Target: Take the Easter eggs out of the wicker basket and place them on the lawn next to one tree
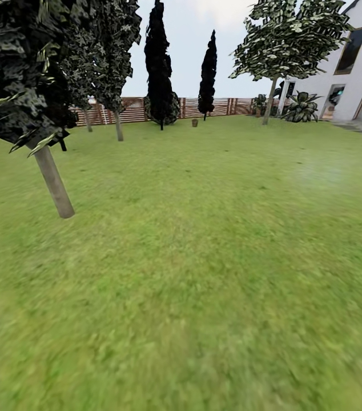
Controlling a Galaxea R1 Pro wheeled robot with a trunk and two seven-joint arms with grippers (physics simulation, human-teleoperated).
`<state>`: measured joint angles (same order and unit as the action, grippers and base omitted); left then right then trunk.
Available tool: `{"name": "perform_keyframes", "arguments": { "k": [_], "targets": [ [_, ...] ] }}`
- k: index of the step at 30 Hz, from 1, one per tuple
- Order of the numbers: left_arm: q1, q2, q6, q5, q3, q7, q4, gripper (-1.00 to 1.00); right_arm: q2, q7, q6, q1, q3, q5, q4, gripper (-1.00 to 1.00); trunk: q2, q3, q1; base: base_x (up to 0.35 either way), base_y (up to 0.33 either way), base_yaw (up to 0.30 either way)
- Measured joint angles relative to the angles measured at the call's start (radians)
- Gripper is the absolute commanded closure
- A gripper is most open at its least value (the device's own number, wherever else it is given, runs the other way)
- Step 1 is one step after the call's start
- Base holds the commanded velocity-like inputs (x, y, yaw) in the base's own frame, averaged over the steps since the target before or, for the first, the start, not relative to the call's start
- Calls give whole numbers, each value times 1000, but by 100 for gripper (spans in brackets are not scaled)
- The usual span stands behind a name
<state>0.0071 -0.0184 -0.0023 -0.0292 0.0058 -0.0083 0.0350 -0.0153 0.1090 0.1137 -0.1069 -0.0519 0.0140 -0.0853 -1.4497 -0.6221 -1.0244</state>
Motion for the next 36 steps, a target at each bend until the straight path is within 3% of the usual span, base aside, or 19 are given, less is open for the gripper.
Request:
{"name": "perform_keyframes", "arguments": {
  "k": [36],
  "targets": [
    [0,0,0,0,0,0,0,-100,0,0,0,0,0,0,0,-100,0,0,0,341,0,0]
  ]
}}
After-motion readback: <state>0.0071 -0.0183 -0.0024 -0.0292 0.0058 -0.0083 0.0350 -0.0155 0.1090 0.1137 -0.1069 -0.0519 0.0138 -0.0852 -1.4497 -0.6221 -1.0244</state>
